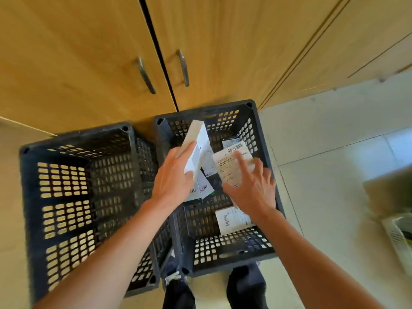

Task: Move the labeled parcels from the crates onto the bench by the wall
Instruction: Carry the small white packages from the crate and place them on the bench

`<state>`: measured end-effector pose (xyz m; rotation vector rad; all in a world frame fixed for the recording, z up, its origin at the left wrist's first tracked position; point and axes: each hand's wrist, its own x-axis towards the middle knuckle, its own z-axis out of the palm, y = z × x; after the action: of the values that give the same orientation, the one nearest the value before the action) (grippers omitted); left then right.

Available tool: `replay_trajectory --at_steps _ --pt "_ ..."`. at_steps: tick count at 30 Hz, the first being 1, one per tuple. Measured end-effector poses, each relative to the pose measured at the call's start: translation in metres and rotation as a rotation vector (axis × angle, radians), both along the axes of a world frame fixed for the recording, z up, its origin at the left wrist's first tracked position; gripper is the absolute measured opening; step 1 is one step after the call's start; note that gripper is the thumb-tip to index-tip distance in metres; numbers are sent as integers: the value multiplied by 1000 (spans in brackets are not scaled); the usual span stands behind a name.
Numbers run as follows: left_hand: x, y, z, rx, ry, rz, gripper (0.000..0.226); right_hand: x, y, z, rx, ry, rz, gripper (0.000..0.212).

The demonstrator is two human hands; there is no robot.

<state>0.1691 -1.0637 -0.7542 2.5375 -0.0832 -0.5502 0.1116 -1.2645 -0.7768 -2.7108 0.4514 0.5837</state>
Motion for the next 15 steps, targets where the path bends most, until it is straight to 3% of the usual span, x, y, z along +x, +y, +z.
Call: replay_trajectory --at_steps 5,15 --pt "-21 25 118 -35 -53 17 77 -12 20 123 29 -105 -85 87" --pt "-91 83 329 -29 -196 158 77 -47 70 339 64 -218 11 86"
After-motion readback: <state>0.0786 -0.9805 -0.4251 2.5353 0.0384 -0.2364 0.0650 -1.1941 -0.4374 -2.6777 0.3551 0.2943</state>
